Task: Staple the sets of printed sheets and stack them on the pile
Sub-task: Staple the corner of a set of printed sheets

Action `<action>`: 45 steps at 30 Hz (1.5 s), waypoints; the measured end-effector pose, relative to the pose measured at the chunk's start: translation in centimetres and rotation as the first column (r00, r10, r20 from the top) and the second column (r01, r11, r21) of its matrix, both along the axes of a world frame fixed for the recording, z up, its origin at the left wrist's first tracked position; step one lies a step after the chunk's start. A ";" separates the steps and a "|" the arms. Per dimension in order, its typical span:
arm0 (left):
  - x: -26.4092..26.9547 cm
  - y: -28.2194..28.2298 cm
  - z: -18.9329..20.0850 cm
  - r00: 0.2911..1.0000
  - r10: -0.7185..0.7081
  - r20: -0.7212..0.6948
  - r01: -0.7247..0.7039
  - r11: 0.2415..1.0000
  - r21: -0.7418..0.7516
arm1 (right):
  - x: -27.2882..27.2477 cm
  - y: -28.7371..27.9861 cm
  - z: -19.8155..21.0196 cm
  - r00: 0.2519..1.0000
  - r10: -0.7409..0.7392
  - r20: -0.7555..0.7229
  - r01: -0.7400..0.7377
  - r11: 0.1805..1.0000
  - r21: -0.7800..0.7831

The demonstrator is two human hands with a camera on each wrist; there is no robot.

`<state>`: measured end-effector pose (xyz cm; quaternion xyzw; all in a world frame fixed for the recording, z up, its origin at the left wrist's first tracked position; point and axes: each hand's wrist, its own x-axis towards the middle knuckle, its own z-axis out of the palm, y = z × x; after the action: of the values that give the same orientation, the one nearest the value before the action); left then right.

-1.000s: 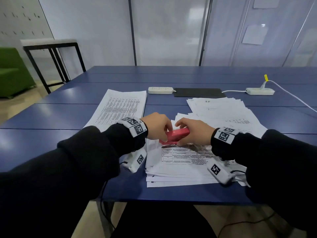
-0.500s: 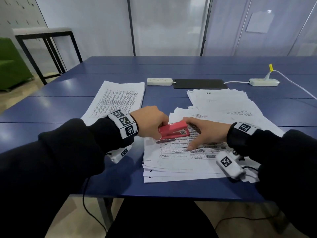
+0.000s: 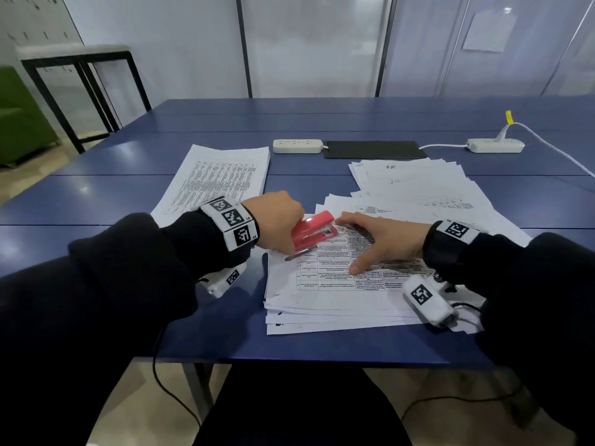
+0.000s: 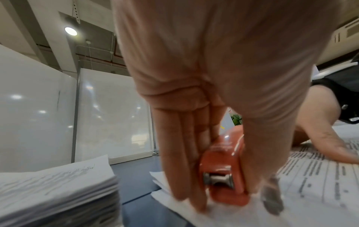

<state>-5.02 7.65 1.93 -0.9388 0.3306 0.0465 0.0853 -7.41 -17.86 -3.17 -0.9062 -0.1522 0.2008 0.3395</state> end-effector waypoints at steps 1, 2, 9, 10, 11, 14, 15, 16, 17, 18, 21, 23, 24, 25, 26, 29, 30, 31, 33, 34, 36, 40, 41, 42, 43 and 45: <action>0.0 0.0 0.0 1.000 0.024 -0.010 -0.024 1.000 0.015 | 0.0 0.0 0.1 1.000 -0.010 0.009 0.010 0.999 -0.034; 0.0 0.1 0.0 0.999 0.028 -0.015 -0.028 0.999 0.018 | 0.1 0.0 0.0 1.000 -0.013 0.009 0.013 0.999 -0.044; -0.1 0.1 -0.2 0.998 -0.062 0.024 0.061 0.998 0.027 | 0.1 -0.1 -0.2 1.000 -0.005 -0.026 0.005 1.000 -0.003; -0.2 0.0 -0.2 0.999 -0.042 0.034 0.040 0.998 0.045 | 0.2 -0.1 -0.3 1.000 -0.006 -0.014 0.005 1.000 -0.017; -0.3 0.0 -0.2 0.999 -0.010 0.037 0.007 0.998 0.059 | 0.1 -0.1 -0.2 1.000 -0.007 -0.006 0.007 0.999 -0.034; -0.6 0.1 -0.3 0.999 0.018 0.038 -0.021 0.997 0.068 | 0.2 -0.1 -0.2 1.000 -0.010 -0.009 0.010 0.999 -0.034; -0.5 0.1 -0.3 0.999 -0.010 0.037 0.008 0.998 0.058 | 0.1 -0.1 -0.2 1.000 -0.006 -0.011 0.006 1.000 -0.025; -0.5 0.2 -0.4 0.999 -0.039 0.034 0.038 0.998 0.045 | 0.1 0.0 -0.1 1.000 -0.011 -0.016 0.011 1.000 -0.009; -0.5 0.2 -0.4 0.998 -0.059 0.031 0.058 0.997 0.042 | 0.0 0.1 0.0 1.000 -0.013 -0.023 0.013 1.000 0.001; -0.5 0.1 -0.3 0.997 -0.066 0.029 0.065 0.997 0.048 | -0.1 0.1 0.0 1.000 -0.014 -0.026 0.014 1.000 0.005; -0.6 0.0 -0.3 0.999 0.017 0.036 -0.020 0.995 0.093 | 0.0 0.0 0.0 1.000 -0.020 0.003 0.020 0.999 -0.038; -0.8 0.1 -0.5 0.997 0.069 0.035 -0.073 0.992 0.104 | 0.0 0.0 0.0 1.000 -0.022 0.012 0.023 0.998 -0.057; -0.9 0.2 -0.6 0.997 0.073 0.037 -0.076 0.992 0.104 | 0.0 0.0 0.0 1.000 -0.022 0.012 0.022 0.998 -0.061; -0.9 0.2 -0.6 0.997 0.064 0.039 -0.068 0.993 0.100 | 0.0 0.0 0.1 1.000 -0.020 0.017 0.021 0.998 -0.061; -1.0 0.3 -0.7 0.998 0.045 0.044 -0.050 0.994 0.100 | -0.1 0.1 0.1 1.000 -0.020 0.016 0.021 0.998 -0.058; -1.0 0.8 -0.7 0.999 0.015 0.037 -0.018 0.995 0.101 | 0.0 0.0 0.0 1.000 -0.022 0.011 0.023 0.998 -0.060; -1.0 1.0 -0.6 0.999 0.022 0.029 -0.025 0.995 0.101 | 0.0 0.0 0.0 1.000 -0.027 0.013 0.027 0.998 -0.057; -1.0 1.1 -0.5 0.999 0.029 0.023 -0.031 0.995 0.099 | 0.0 0.0 0.0 1.000 -0.028 0.013 0.029 0.998 -0.056; -1.1 1.4 -0.4 0.999 0.036 0.012 -0.037 0.995 0.091 | 0.0 0.0 0.0 1.000 -0.024 0.018 0.025 0.998 -0.058; -1.1 1.4 -0.5 0.999 0.036 0.010 -0.036 0.996 0.086 | 0.0 0.0 0.0 0.999 -0.024 0.020 0.025 0.998 -0.057; -1.2 1.8 -0.5 0.999 0.037 0.010 -0.038 0.996 0.082 | 0.1 0.0 -0.1 0.999 -0.027 0.022 0.028 0.998 -0.056; -1.4 2.9 -0.7 0.999 0.045 0.017 -0.047 0.996 0.080 | 0.2 -0.2 -0.2 1.000 -0.016 0.022 0.017 0.998 -0.066; -1.5 3.1 -0.7 0.999 0.049 0.018 -0.050 0.996 0.075 | 0.2 -0.1 -0.2 1.000 -0.016 0.017 0.017 0.998 -0.062; -1.6 3.3 -0.7 0.998 0.052 0.017 -0.053 0.996 0.068 | 0.2 -0.1 -0.2 1.000 -0.017 0.013 0.018 0.998 -0.057; -1.7 3.4 -0.7 0.998 0.055 0.015 -0.056 0.997 0.060 | 0.2 -0.1 -0.2 1.000 -0.019 0.012 0.020 0.998 -0.056; -1.9 3.7 -0.7 0.998 0.068 0.008 -0.068 0.997 0.046 | 0.1 -0.1 -0.2 1.000 -0.020 0.019 0.021 0.998 -0.059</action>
<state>-6.91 11.38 1.20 -0.9474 0.2969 0.0541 0.1066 -7.28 -17.95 -3.37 -0.9191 -0.1398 0.1935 0.3134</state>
